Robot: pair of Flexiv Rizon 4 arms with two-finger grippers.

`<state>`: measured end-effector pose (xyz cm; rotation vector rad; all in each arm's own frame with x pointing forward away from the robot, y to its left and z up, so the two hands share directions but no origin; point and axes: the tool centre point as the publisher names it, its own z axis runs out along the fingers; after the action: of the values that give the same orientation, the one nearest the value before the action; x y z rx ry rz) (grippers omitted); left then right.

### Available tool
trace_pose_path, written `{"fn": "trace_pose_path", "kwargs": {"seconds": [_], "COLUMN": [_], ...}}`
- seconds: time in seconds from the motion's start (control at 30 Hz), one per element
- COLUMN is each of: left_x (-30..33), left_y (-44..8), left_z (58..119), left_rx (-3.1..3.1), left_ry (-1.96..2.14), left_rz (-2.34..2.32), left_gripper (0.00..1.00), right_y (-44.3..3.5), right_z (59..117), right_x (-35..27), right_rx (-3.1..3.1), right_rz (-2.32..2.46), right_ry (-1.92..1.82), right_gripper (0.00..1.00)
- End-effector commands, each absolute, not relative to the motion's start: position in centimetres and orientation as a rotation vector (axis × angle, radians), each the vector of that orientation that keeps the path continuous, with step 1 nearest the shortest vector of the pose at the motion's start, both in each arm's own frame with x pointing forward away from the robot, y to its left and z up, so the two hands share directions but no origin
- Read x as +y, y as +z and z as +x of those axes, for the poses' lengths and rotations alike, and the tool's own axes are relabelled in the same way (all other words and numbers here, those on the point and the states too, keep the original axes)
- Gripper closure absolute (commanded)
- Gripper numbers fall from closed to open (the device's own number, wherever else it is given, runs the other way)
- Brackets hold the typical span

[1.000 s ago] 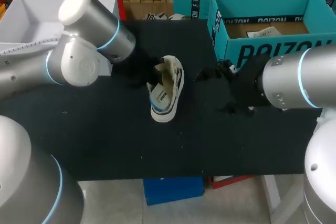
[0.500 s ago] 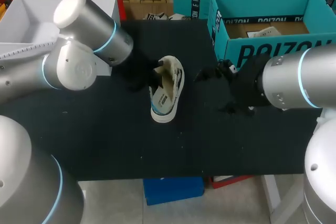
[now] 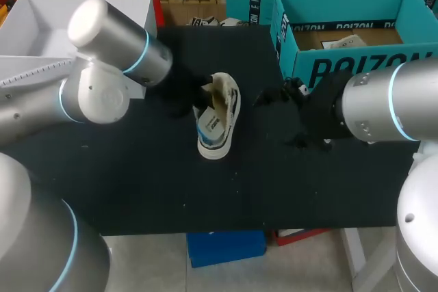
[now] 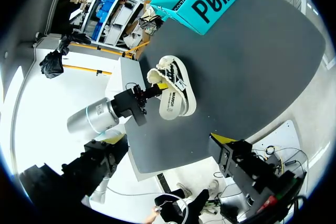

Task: Take the shoe out of the shoebox, open the shoe tongue, remove and reinsert the insole, then place the shoe into the shoebox

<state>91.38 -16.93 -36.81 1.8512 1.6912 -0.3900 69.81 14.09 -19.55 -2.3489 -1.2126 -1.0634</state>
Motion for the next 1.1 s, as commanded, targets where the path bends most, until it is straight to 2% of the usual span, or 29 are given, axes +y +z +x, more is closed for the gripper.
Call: {"fn": "trace_pose_path", "kwargs": {"seconds": [0.03, 0.5, 1.1], "left_x": [-17.6, -16.5, -18.3], "left_y": [-37.0, -37.4, -38.4], "left_z": [91.7, 93.7, 94.9], "left_rx": [1.68, 1.725, 1.762], "left_ry": [-0.374, -0.26, -0.245], "left_rz": [1.852, 1.818, 1.811], "left_gripper": [1.0, 1.0, 1.0], "right_y": [-19.8, -19.8, -19.8], "right_z": [69.8, 69.8, 69.8], "right_x": [14.8, 14.8, 14.8], "right_rx": [-1.178, -1.178, -1.178], "right_rz": [-2.435, -2.435, -2.435], "right_ry": [-1.156, -1.156, -1.156], "right_gripper": [0.0, 0.0, 0.0]}}
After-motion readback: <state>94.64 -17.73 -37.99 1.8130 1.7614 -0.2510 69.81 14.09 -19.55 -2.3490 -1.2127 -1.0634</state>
